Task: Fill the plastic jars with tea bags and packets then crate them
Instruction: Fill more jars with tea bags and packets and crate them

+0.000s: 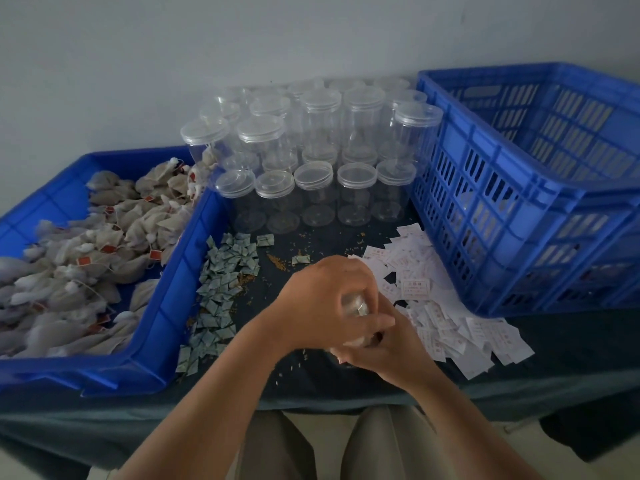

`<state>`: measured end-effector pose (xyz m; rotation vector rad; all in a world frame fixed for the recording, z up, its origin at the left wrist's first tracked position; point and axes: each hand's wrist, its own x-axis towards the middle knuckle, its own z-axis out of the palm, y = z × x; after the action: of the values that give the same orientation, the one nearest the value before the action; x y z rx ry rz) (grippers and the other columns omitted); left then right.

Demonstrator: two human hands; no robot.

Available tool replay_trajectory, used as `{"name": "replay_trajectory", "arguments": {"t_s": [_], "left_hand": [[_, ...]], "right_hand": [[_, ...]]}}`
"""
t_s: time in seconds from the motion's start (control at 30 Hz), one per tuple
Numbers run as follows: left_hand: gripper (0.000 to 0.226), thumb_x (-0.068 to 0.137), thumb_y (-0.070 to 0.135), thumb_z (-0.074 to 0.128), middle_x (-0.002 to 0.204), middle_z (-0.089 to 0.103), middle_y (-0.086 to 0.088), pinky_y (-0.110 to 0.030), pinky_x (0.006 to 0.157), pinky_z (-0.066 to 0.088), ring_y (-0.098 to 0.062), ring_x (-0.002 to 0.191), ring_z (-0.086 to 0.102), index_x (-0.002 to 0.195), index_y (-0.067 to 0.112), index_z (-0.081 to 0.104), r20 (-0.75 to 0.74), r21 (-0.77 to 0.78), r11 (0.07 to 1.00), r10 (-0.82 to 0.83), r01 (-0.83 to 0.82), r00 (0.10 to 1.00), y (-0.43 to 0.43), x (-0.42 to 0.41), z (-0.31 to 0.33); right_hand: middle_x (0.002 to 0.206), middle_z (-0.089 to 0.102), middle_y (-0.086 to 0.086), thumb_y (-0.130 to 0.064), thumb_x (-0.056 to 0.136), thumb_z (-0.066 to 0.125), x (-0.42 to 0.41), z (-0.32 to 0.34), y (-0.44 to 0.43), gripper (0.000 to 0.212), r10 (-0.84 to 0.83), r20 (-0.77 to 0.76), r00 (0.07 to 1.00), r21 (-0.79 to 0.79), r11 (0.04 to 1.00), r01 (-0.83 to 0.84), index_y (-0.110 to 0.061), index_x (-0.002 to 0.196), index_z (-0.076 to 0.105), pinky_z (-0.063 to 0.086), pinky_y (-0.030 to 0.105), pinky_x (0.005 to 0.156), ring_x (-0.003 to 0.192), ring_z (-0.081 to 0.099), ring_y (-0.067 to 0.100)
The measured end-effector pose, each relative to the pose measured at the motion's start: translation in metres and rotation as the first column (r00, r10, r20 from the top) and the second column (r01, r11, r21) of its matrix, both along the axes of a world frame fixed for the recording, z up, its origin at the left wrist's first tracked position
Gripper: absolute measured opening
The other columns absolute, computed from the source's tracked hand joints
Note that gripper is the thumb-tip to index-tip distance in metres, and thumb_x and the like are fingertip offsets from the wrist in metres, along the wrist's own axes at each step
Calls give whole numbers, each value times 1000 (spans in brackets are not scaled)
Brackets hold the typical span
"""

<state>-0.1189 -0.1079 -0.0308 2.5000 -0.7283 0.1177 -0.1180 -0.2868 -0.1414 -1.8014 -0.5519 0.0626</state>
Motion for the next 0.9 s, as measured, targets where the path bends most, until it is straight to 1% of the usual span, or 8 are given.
{"name": "replay_trajectory", "arguments": {"t_s": [0.13,0.23,0.37,0.5,0.6,0.77,0.83,0.9], "left_hand": [[19,91,37,80,118,77,8,-42,111,49,-11,130,62,93,18,84,-259,-357,929,-194,92,946,12,7,8],[63,87,61,76,151,54,21,-39,117,44,-1,141,45,144,38,60,-235,-73,982,152,-173,960,9,4,12],[77,81,72,62,142,52,12,-40,101,53,-15,128,55,146,34,45,-316,99,940,340,-325,886,-2,-7,11],[55,70,91,55,106,52,22,-31,85,40,-4,103,50,97,43,53,-37,142,921,372,-363,928,-31,-13,1],[46,70,86,60,93,58,26,-27,72,45,4,87,55,86,44,54,21,125,933,338,-338,941,-28,-3,-1],[33,82,76,59,105,67,30,-28,82,57,7,102,60,95,46,68,29,-20,939,345,-344,938,-21,-8,-6],[51,87,76,50,128,64,21,-36,100,53,-3,123,55,119,42,69,117,0,878,475,-478,872,-32,-16,-14],[70,86,78,40,134,62,11,-40,100,53,-17,126,55,135,32,62,153,48,815,565,-577,811,-44,-23,-21]], "right_hand": [[120,76,-4,-45,81,94,2,7,-1,68,84,-43,996,50,995,-82,-38,138,57,64,34,87,110,75,21],[119,75,-2,-39,83,93,3,6,2,69,42,-43,998,71,997,-39,-36,140,54,65,41,86,106,76,24],[113,75,-14,-43,76,94,-4,5,9,76,-61,80,995,-28,998,63,-41,140,53,57,16,76,101,74,9],[103,75,-12,-40,72,93,-2,4,4,75,1,12,1000,-39,999,0,-41,135,52,57,23,69,92,75,14],[93,76,-14,-44,70,95,1,4,1,63,-23,-41,999,-101,995,19,-40,122,60,56,21,69,86,74,8],[94,74,-19,-36,79,88,-2,2,8,45,-10,-22,1000,-139,990,6,-38,115,61,56,17,69,87,73,4],[103,70,-27,-47,83,77,-5,3,16,45,-56,85,995,-220,973,74,-39,123,58,51,8,70,90,67,-3],[95,65,-33,-61,80,56,-6,0,19,37,-110,140,984,-321,935,150,-45,113,52,46,2,70,89,62,-11]]}}
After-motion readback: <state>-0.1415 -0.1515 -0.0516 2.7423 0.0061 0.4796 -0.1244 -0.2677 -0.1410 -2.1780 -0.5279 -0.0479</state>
